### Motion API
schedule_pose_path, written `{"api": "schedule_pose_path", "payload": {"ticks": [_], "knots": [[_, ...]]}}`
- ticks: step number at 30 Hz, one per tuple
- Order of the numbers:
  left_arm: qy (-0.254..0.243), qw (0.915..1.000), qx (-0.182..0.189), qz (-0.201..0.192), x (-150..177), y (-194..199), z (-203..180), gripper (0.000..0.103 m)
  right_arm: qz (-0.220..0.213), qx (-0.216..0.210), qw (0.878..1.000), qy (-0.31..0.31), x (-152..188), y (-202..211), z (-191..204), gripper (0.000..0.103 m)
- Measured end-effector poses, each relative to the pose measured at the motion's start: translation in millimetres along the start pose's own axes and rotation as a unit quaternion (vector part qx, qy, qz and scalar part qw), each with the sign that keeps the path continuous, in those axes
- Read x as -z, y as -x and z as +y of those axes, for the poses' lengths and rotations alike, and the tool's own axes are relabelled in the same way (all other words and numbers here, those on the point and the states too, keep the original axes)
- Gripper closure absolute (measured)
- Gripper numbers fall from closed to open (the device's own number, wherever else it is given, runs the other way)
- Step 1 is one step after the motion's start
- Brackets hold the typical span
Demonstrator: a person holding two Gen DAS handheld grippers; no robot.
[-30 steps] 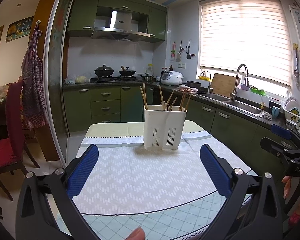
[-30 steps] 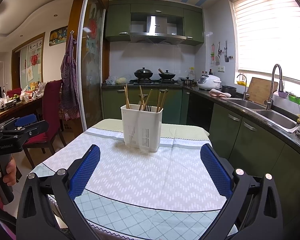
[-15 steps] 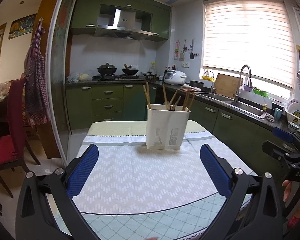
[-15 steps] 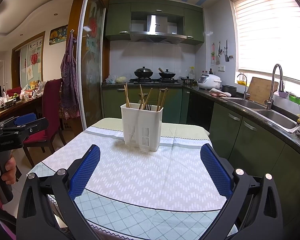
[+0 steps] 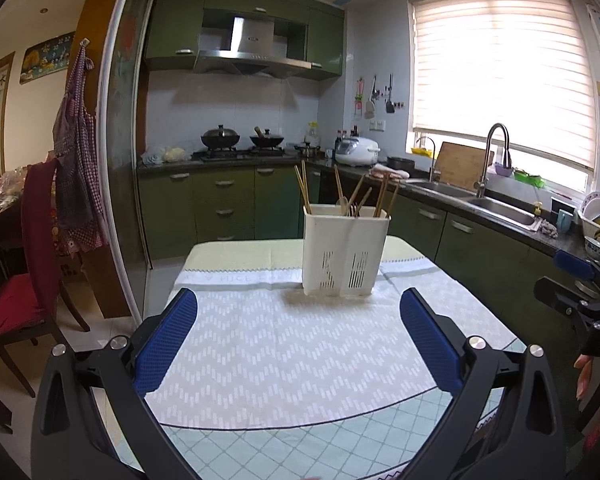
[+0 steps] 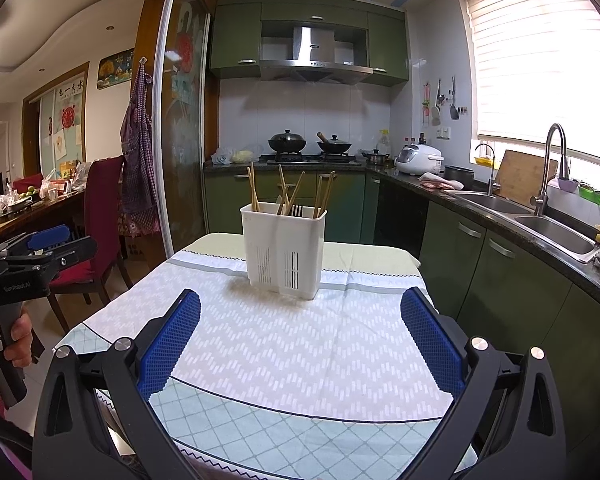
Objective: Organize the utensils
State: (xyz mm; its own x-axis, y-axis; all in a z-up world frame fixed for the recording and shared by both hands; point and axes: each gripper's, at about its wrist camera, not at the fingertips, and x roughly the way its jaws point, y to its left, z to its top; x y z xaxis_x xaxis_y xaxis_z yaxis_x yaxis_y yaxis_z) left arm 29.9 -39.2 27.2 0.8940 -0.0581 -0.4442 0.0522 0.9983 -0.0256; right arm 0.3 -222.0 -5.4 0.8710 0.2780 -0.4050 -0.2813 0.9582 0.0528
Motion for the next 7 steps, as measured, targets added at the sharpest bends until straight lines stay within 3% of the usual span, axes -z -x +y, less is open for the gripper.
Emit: {"api": "schedule_pose_path", "payload": {"ticks": [7], "knots": [[-0.001,0.9998,0.000,0.020,4.4,-11.9,0.0,0.006,0.007,-0.002,1.000,-0.003,4.0,-7.5,-4.2,0.004]]}}
